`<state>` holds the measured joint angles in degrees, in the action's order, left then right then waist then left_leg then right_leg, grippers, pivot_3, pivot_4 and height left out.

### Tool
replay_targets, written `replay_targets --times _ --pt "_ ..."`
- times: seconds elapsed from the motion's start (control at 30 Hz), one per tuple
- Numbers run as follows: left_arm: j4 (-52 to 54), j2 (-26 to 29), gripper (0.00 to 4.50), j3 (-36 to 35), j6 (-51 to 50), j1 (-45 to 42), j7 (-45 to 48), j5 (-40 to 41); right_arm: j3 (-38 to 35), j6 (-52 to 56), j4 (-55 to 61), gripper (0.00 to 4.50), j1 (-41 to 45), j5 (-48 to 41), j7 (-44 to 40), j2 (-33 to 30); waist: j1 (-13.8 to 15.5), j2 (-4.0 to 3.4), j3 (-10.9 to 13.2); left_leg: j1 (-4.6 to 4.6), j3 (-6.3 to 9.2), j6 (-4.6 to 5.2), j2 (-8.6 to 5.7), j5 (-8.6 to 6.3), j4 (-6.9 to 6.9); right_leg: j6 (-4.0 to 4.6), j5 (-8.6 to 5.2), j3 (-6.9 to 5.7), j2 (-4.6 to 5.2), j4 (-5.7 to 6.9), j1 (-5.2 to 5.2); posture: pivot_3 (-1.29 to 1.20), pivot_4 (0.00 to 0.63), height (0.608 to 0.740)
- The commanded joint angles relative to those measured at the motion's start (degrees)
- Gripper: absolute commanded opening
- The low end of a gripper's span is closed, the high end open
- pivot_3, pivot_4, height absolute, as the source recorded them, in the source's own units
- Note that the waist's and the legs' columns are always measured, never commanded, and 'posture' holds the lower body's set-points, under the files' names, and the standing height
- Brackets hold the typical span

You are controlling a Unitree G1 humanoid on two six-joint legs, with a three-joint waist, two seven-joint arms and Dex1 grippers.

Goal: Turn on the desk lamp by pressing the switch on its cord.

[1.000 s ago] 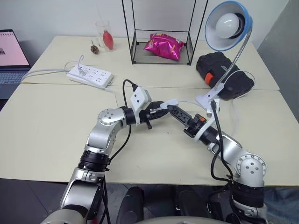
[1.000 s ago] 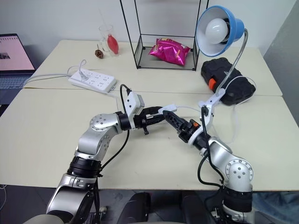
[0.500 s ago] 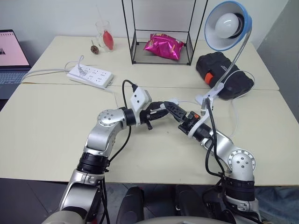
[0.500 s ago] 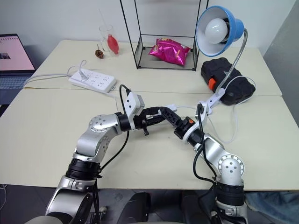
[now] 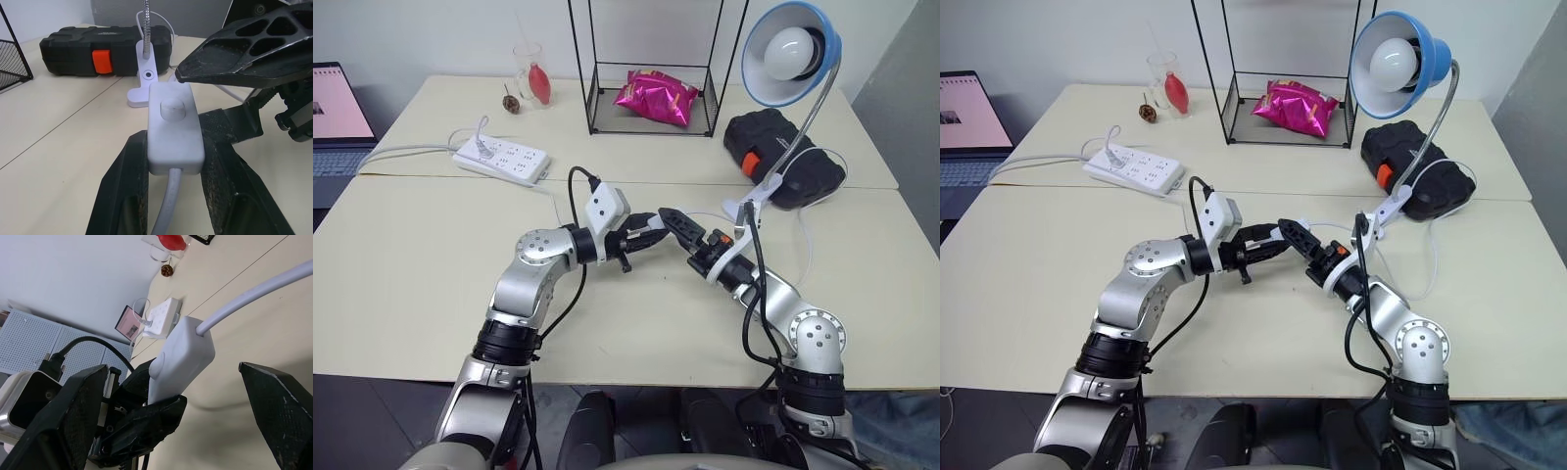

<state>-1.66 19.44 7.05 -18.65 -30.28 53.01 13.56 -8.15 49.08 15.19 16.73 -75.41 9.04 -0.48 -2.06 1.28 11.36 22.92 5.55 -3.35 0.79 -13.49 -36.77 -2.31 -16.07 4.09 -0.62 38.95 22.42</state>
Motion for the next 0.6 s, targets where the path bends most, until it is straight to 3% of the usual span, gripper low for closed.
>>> replay_targets --times 0.03,0.4,0.5,0.6 --pt "3.0 0.2 1.10 0.1 0.1 0.1 -0.3 1.1 -0.5 -0.7 0.6 3.76 0.9 -1.7 0.3 0.4 0.0 0.00 0.0 0.00 0.00 0.00 0.00 0.00 0.00 0.00 0.00 0.00 0.00 0.00 0.00 0.00 0.150 0.740" --pt "3.9 0.5 1.10 0.4 0.1 0.7 -0.1 1.1 -0.5 -0.8 0.1 1.15 0.9 -2.2 1.4 1.0 -0.1 0.00 0.0 0.01 -0.01 0.00 0.01 0.00 0.06 0.02 -0.02 0.00 0.00 -0.01 0.05 0.00 0.150 0.740" --pt "3.9 0.6 1.10 0.5 0.1 0.8 -0.1 1.1 -0.4 -0.9 0.1 0.63 0.9 -2.6 1.4 1.2 -0.1 -0.01 0.0 0.03 -0.02 0.00 0.01 0.00 0.08 0.02 -0.02 0.01 0.00 -0.01 0.08 0.00 0.150 0.740" --pt "3.9 0.7 1.10 0.5 0.0 0.7 -0.4 1.4 -0.3 -1.0 0.1 0.57 0.9 -2.9 1.6 1.1 -0.1 -0.01 0.0 0.04 -0.03 0.00 0.01 0.00 0.08 0.02 -0.02 0.02 0.00 -0.01 0.10 0.00 0.150 0.740"
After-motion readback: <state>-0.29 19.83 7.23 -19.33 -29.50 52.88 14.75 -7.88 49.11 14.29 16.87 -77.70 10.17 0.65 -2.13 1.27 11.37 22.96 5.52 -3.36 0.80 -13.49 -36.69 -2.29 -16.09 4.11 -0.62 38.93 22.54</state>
